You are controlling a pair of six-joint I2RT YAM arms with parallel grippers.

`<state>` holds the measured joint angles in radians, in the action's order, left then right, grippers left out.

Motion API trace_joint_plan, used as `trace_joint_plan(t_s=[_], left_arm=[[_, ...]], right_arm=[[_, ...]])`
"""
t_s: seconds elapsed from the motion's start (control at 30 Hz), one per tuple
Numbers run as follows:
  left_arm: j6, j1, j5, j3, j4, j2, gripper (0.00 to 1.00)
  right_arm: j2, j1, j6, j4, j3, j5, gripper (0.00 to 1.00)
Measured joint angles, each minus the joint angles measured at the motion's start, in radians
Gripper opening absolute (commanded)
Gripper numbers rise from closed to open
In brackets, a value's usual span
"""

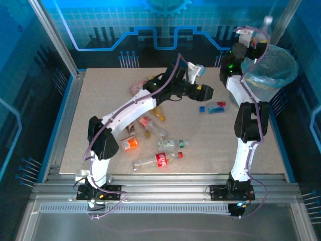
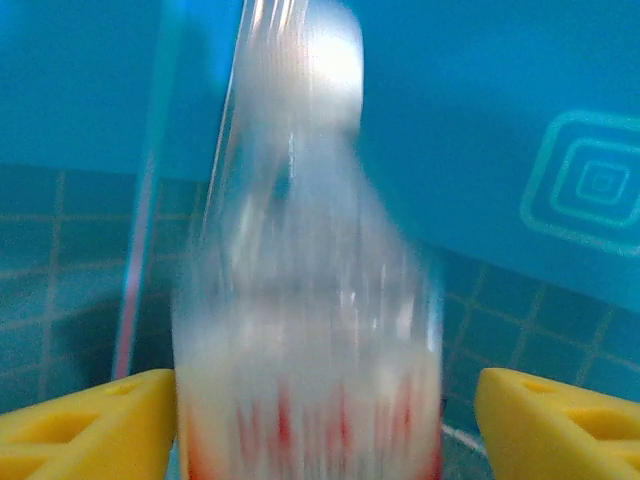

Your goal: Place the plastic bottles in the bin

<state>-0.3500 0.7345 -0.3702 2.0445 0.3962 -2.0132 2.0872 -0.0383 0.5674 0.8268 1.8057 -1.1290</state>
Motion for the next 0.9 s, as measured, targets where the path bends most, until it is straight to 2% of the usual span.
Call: trace_joint_plan(t_s=[0.13,0.3,0.47,0.6,0.7,0.9], left_arm=[[-0.014,0.002,0.011,0.000,-0.001,0.000,0.84],[-0.015,0.003,0.029,-0.039,-0.005,0.010,0.84],[-0.011,0.003,0.062,-0.117,-0.004,0.045,0.85],[-0.003,0.003,0.087,-0.170,-0.002,0.092,0.85],[0.012,0.003,0.108,-0.211,-0.002,0.144,0.86],[0.030,-0.002,0.193,-0.309,0.004,0.274,0.87]], right_arm=[[-0.005,0.000,-0.036,-0.018,-0.050,-0.026,0.91],[-0.082,0.000,-0.232,-0.192,-0.138,-0.042,0.91],[-0.198,-0.001,-0.468,-0.374,-0.207,-0.032,0.88],[-0.253,-0.013,-0.569,-0.444,-0.254,0.010,0.83],[-0.278,-0.031,-0.632,-0.532,-0.276,0.093,0.81],[-0.363,-0.097,-0.727,-0.797,-0.282,0.446,0.76]])
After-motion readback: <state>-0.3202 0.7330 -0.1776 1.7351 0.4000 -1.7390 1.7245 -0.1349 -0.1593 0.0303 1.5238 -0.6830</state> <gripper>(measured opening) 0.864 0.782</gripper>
